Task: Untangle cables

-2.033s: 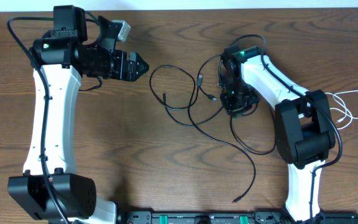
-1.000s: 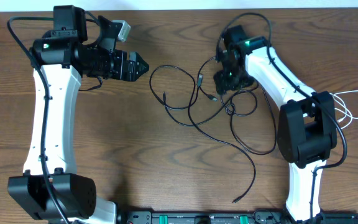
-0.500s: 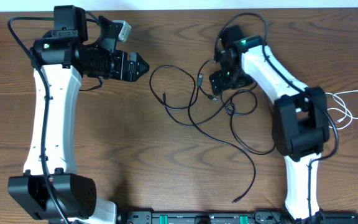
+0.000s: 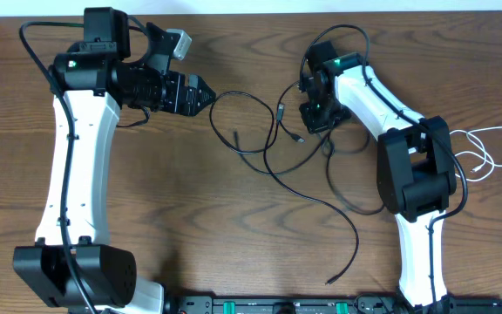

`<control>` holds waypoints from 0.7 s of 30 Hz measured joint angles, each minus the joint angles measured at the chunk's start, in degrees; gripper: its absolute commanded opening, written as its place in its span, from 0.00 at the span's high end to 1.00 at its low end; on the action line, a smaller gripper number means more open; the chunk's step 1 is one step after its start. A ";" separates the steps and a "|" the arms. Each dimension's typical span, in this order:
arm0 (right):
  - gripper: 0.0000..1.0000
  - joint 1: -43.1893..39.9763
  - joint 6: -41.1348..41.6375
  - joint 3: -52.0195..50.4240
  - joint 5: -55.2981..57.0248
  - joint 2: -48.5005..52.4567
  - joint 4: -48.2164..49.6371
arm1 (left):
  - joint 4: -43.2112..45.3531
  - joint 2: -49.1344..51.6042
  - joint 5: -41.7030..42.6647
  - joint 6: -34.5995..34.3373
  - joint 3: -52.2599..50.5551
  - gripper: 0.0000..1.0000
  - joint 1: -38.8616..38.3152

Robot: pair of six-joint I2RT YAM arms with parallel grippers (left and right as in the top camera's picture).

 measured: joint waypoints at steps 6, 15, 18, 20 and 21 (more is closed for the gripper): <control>0.99 0.28 -0.02 0.00 0.04 0.00 -1.51 | -0.07 0.00 0.02 0.00 0.00 0.17 0.00; 0.99 2.29 -0.72 1.40 0.04 0.00 -4.13 | -0.09 0.02 0.00 0.00 0.00 0.18 0.00; 0.99 2.62 -1.11 4.59 0.07 0.00 -5.86 | -0.13 0.02 0.00 0.00 0.00 0.18 0.00; 0.99 2.73 -1.33 7.69 0.02 0.00 -7.63 | -0.24 0.00 -0.02 0.02 0.00 0.17 0.00; 0.99 2.73 -1.49 9.49 0.04 -0.13 -8.66 | -0.28 0.02 -0.02 0.02 0.00 0.17 0.00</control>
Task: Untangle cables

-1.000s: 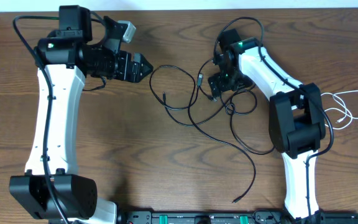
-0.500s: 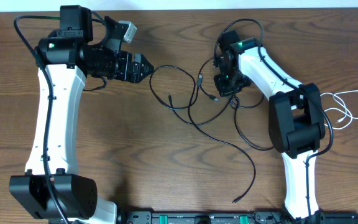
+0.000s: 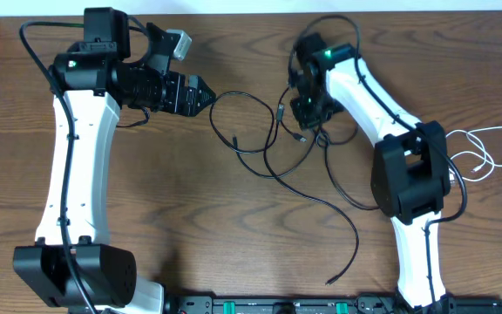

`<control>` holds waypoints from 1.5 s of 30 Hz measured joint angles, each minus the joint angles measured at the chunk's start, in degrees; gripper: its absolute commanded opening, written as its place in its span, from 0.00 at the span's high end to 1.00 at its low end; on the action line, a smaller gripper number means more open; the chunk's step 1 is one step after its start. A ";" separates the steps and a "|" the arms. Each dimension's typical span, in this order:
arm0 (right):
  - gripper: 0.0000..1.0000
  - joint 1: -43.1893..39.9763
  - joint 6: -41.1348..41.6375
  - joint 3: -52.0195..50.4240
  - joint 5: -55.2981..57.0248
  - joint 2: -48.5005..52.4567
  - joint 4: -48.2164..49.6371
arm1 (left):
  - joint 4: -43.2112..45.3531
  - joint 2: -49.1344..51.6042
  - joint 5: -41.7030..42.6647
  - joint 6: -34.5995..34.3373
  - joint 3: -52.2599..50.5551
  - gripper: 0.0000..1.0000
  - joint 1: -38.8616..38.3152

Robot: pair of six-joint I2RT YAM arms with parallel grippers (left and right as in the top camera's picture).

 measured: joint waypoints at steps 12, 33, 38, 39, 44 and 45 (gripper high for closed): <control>0.99 -0.02 -1.51 20.76 4.57 -1.73 -13.94 | -0.07 -0.02 0.02 0.79 0.00 0.17 0.00; 0.99 0.39 -2.78 41.88 -1.20 -11.37 -23.04 | -1.57 0.00 1.42 2.82 0.00 0.12 -3.28; 0.99 2.12 -4.87 41.90 -5.66 -16.00 -22.91 | -3.61 0.00 8.35 8.11 0.00 0.12 -4.87; 0.99 2.29 -5.14 41.90 -6.80 -16.96 -22.93 | -3.63 0.00 9.62 8.74 0.00 0.12 -4.87; 0.99 2.40 -7.21 42.03 -12.90 -21.64 -22.95 | -4.46 0.00 15.32 11.56 0.00 0.11 -4.87; 0.99 2.40 -7.63 42.05 -14.05 -22.51 -22.93 | -4.66 0.00 16.20 11.98 0.00 0.12 -4.87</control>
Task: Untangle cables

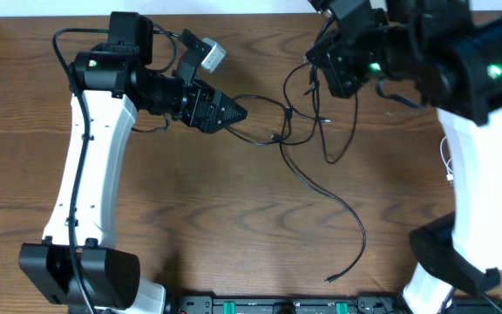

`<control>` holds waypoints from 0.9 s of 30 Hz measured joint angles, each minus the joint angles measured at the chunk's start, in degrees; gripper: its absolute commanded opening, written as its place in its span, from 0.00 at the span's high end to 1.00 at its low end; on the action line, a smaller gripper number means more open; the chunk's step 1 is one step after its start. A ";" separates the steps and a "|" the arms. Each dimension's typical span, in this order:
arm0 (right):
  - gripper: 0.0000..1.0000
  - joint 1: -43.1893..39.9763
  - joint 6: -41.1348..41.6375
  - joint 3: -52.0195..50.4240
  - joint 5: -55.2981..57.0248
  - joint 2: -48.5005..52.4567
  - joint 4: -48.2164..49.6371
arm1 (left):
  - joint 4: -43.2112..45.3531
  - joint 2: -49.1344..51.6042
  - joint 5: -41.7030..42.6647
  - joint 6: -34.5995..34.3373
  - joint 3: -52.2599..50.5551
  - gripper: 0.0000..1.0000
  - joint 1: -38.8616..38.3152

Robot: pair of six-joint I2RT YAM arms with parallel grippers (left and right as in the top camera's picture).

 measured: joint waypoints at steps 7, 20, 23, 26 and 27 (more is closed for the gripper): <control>0.99 0.00 -1.84 0.02 -6.75 -3.93 1.95 | -0.70 0.00 4.85 2.51 0.00 0.12 0.00; 0.99 0.98 -3.08 0.02 -15.43 -5.60 2.10 | -5.09 0.00 17.05 8.31 0.00 0.09 0.00; 0.99 2.54 -3.48 0.02 -16.48 -5.60 2.08 | -5.31 0.00 19.82 8.92 0.00 0.08 0.00; 0.99 4.28 -3.93 0.02 -17.07 -5.60 2.05 | -5.35 0.00 21.86 9.09 0.00 0.08 -0.04; 0.99 4.98 -4.09 0.02 -17.16 -5.60 2.08 | -5.38 0.00 22.40 9.22 0.00 0.08 -0.07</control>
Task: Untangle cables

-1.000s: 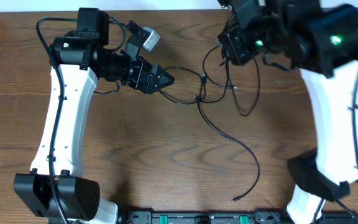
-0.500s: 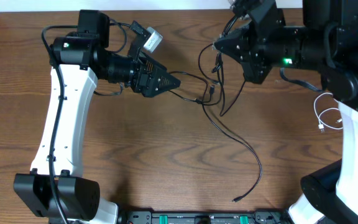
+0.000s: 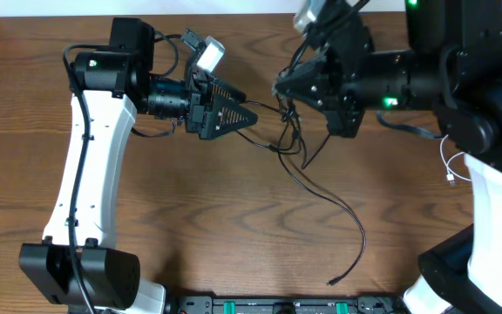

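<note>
A thin black cable [image 3: 324,197] hangs in bunched loops between the two grippers. Its long tail trails across the wood to a plug [image 3: 331,281] near the front edge. My left gripper [image 3: 253,115] points right and is shut on a strand of the cable. My right gripper [image 3: 279,87] is raised high toward the camera and points left, close to the left fingertips. It looks shut on the cable, whose strands drop from just below it. The knot of loops [image 3: 291,122] sits right between both tips.
A white cable [image 3: 448,167] lies at the right, mostly hidden under the big right arm. The right arm's body covers the upper right of the table. Both arm bases and a black rail [image 3: 260,305] stand along the front edge.
The right gripper has moved left and turned to point at the left gripper. The left gripper has moved a little right. The loops between them are more tightly bunched.
At first the left gripper held a cable strand at the upper left while the right gripper was low on the tangle lying spread on the table. Then the right arm was raised high with the cable hanging. Now both tips are close together.
</note>
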`<control>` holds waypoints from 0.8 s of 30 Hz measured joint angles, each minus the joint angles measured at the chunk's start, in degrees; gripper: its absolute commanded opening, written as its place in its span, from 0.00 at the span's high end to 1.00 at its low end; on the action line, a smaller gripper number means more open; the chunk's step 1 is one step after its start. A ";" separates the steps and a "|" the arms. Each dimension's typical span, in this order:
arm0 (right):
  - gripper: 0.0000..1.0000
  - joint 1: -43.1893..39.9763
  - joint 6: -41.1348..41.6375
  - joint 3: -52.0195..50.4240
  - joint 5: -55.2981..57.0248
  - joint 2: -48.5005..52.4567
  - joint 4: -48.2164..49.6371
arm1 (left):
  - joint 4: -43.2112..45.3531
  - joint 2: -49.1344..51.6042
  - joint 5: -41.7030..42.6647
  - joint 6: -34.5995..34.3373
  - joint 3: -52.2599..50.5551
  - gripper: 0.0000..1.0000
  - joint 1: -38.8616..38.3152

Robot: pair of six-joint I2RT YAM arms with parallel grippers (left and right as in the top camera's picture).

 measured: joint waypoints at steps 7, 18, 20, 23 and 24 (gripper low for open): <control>0.99 4.85 -0.46 0.00 -0.48 0.00 0.83 | 0.26 -0.02 0.57 0.79 0.00 0.08 -0.92; 0.99 9.05 -0.70 0.00 -1.16 0.00 1.70 | 0.72 0.00 0.42 0.83 0.00 0.08 -1.22; 0.99 9.44 -0.70 0.00 -0.85 0.00 1.68 | 0.79 0.00 0.42 0.83 0.00 0.08 -1.22; 0.99 9.55 -0.70 0.00 -0.24 0.00 1.73 | 0.81 0.00 0.42 0.83 0.00 0.08 -1.22; 0.99 9.53 -0.70 0.00 0.00 0.00 1.79 | 0.81 0.00 0.42 0.83 0.00 0.08 -1.22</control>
